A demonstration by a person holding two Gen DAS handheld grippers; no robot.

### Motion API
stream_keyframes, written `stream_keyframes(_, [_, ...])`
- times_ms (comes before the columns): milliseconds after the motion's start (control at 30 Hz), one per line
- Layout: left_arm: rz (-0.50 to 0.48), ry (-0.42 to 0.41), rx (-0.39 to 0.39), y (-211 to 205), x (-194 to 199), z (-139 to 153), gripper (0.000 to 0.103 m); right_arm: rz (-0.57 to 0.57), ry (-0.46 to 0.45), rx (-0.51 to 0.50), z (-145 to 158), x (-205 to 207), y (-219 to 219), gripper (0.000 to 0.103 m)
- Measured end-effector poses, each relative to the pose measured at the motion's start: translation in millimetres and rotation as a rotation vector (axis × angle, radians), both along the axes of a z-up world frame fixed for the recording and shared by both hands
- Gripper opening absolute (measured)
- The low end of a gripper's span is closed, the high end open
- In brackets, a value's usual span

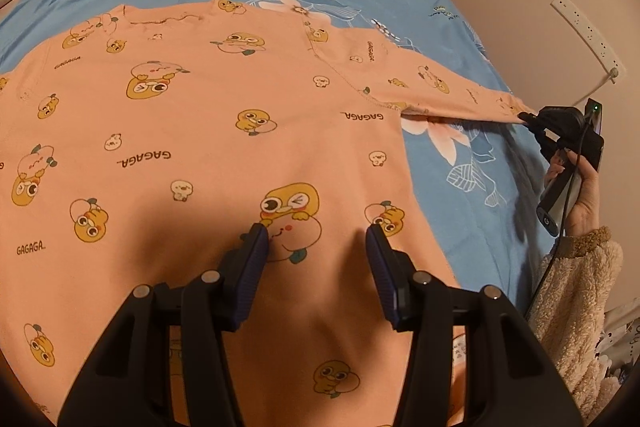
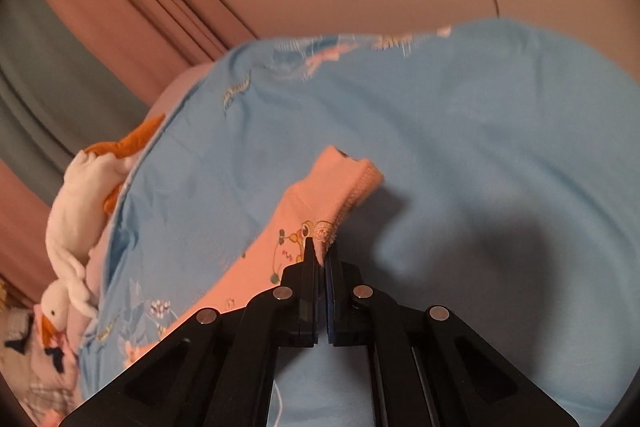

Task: Fold small clothes
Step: 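Fold the held sleeve across the romper body with the right gripper and release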

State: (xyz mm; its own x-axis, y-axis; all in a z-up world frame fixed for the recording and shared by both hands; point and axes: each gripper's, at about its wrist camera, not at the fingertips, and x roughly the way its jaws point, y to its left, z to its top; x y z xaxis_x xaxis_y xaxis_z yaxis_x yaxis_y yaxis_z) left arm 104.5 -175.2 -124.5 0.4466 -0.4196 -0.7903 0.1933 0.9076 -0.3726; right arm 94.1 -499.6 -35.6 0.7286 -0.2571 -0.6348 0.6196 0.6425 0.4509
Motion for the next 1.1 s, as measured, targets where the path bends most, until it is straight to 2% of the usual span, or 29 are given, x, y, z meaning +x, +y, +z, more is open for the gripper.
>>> stream_keyframes(100, [0.005, 0.002, -0.008, 4, 1, 2, 0.049, -0.007, 0.027, -0.038, -1, 5, 4, 0.004])
stream_keyframes(233, [0.048, -0.020, -0.003, 18, 0, 12, 0.051, 0.029, -0.044, -0.124, 23, 4, 21, 0.004])
stream_keyframes(367, [0.110, -0.052, -0.009, 37, 0, 24, 0.052, 0.167, -0.092, -0.293, 56, 9, 68, 0.004])
stream_keyframes(467, [0.166, -0.070, -0.020, 52, -2, 30, 0.052, 0.302, -0.110, -0.374, 70, 21, 113, 0.004])
stream_keyframes(667, [0.250, -0.078, -0.021, 81, -6, 37, 0.053, 0.550, -0.142, -0.411, 76, 39, 186, 0.004])
stream_keyframes(833, [0.318, -0.081, -0.007, 102, -12, 39, 0.053, 0.703, -0.136, -0.385, 66, 49, 227, 0.004])
stream_keyframes(1100, [0.381, -0.080, -0.008, 124, -20, 40, 0.054, 0.889, -0.034, -0.342, 37, 58, 269, 0.004])
